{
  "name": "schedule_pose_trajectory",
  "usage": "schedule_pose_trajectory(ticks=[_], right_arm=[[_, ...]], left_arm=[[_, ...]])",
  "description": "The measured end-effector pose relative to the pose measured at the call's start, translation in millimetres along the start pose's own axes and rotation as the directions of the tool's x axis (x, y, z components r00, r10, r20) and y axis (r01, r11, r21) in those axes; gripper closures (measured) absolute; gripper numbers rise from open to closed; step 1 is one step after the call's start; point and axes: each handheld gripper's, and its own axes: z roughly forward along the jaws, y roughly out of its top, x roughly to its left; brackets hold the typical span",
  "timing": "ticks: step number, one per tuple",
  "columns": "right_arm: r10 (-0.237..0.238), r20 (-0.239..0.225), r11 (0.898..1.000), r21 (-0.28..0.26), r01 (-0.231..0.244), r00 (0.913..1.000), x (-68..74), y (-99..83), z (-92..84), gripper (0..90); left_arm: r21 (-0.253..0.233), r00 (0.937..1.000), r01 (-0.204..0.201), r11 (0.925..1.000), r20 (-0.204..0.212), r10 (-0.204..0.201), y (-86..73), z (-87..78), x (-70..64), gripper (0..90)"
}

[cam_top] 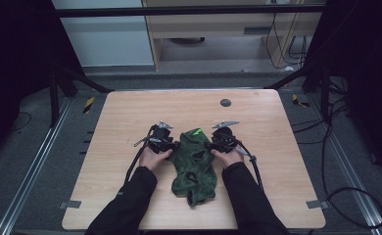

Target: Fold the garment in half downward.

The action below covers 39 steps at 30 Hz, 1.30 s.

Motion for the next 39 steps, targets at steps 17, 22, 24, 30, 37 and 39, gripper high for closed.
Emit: schedule_pose_trajectory(ticks=[17, 22, 24, 30, 37, 39], right_arm=[[0.032, -0.031, 0.998, 0.050, -0.031, 0.9990, -2.2, -4.7, 10.7, 72.1], [0.035, -0.034, 0.998, 0.055, -0.033, 0.9988, -1.3, -4.8, 10.9, 76.9], [0.034, -0.033, 0.998, 0.057, -0.032, 0.9989, -0.7, -4.8, 11.1, 79.6], [0.041, -0.036, 0.997, 0.060, -0.039, 0.9985, -0.1, -3.2, 9.2, 84.8], [-0.002, -0.031, 1.000, 0.007, 0.003, 0.9995, 2.5, 3.8, -1.1, 85.7], [-0.006, -0.030, 1.000, -0.007, 0.006, 0.9995, 4.1, 5.9, -4.7, 85.7]], left_arm=[[0.023, 0.9990, 0.016, 0.9996, 0.042, -0.017, -0.7, 5.3, -3.2, 75.8], [0.028, 0.9994, 0.017, 0.9995, 0.029, -0.018, 0.2, 5.8, -6.7, 79.4], [0.033, 0.9998, 0.010, 0.9994, 0.019, -0.011, 0.8, 5.7, -7.6, 80.6], [0.034, 0.9998, 0.017, 0.9993, 0.006, -0.017, 1.7, 5.1, -9.8, 81.9], [0.004, 0.9999, 0.011, 0.9999, 0.004, -0.011, 5.4, -6.7, -10.4, 83.0], [-0.010, 1.0000, 0.005, 0.9999, 0.005, -0.005, 7.6, -13.9, -11.7, 83.0]])
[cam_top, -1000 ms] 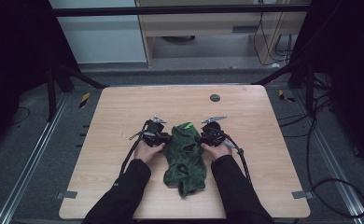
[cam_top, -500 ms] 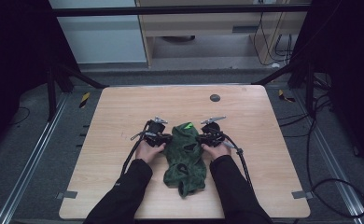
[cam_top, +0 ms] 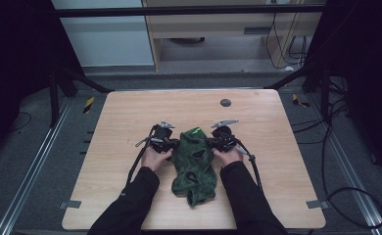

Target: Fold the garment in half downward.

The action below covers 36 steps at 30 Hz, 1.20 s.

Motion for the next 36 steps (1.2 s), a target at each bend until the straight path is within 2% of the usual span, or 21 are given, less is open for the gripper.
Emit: schedule_pose_trajectory(ticks=[5, 8, 12, 19, 23, 27, 30, 34, 36], right_arm=[[-0.023, 0.000, 0.999, -0.027, 0.023, 0.9997, 3.4, 3.8, -9.7, 85.7], [-0.036, -0.013, 0.998, -0.061, 0.036, 0.9993, 5.9, 7.1, -23.2, 85.8], [-0.059, -0.020, 0.995, -0.082, 0.058, 0.9980, 10.6, 8.4, -35.3, 85.7], [-0.094, -0.031, 0.989, -0.119, 0.089, 0.9951, 19.9, 7.4, -52.7, 85.7], [-0.127, -0.049, 0.983, -0.142, 0.119, 0.9907, 27.6, 4.7, -64.1, 85.7], [-0.151, -0.066, 0.979, -0.148, 0.140, 0.9863, 32.8, 0.4, -69.3, 85.6], [-0.172, -0.060, 0.977, -0.140, 0.162, 0.9833, 35.9, -1.9, -71.0, 85.6], [-0.180, -0.067, 0.975, -0.147, 0.168, 0.9814, 37.9, -4.9, -74.1, 85.6], [-0.188, -0.073, 0.973, -0.150, 0.176, 0.9795, 40.3, -10.1, -78.0, 85.5]], left_arm=[[-0.030, 0.9999, -0.014, 0.9995, 0.002, 0.014, 3.4, -12.5, -3.6, 83.1], [-0.056, 0.9996, -0.025, 0.9981, 0.008, 0.026, 5.8, -24.0, -8.5, 83.1], [-0.068, 0.9985, -0.054, 0.9962, 0.008, 0.054, 7.2, -34.7, -15.1, 83.1], [-0.095, 0.9968, -0.077, 0.9925, 0.016, 0.078, 6.0, -50.6, -23.1, 83.1], [-0.109, 0.9937, -0.108, 0.9882, 0.020, 0.110, 0.3, -61.5, -30.5, 83.1], [-0.120, 0.9922, -0.114, 0.9862, 0.036, 0.119, -6.6, -70.6, -33.4, 83.1], [-0.122, 0.9909, -0.123, 0.9848, 0.039, 0.129, -10.5, -75.1, -37.5, 83.1], [-0.124, 0.9893, -0.133, 0.9833, 0.043, 0.139, -15.0, -77.9, -42.1, 83.0], [-0.123, 0.9884, -0.132, 0.9835, 0.058, 0.140, -20.1, -79.4, -47.8, 83.0]])
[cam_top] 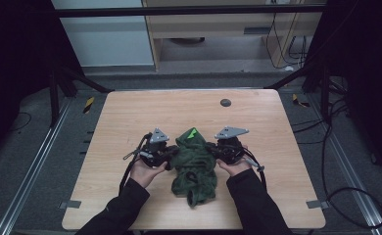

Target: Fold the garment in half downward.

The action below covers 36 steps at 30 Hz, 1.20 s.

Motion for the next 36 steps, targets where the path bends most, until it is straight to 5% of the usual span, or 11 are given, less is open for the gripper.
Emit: schedule_pose_trajectory(ticks=[36], right_arm=[[-0.008, -0.092, 0.999, 0.039, 0.012, 0.9957, 33.2, -47.2, -26.3, 85.1]], left_arm=[[0.059, 0.9959, -0.045, 0.9972, 0.081, 0.040, -47.4, -20.2, -33.4, 82.8]])
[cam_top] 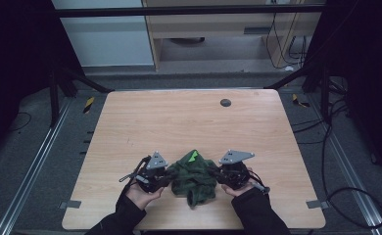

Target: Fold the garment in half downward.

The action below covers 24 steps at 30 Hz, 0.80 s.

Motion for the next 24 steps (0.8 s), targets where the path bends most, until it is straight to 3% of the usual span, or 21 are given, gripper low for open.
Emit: schedule_pose_trajectory(ticks=[8, 24], right_arm=[[0.010, -0.019, 1.000, 0.026, -0.010, 0.9998, 8.7, -14.7, 2.8, 84.6], [0.051, -0.020, 0.997, 0.064, -0.049, 0.9985, 10.3, -27.0, 4.7, 83.2]], left_arm=[[0.026, 0.9999, 0.004, 0.9997, 0.014, -0.005, -8.0, 1.8, -5.1, 82.5], [0.076, 0.9995, 0.007, 0.9971, 0.029, -0.009, -19.0, 11.7, -13.8, 81.6]])
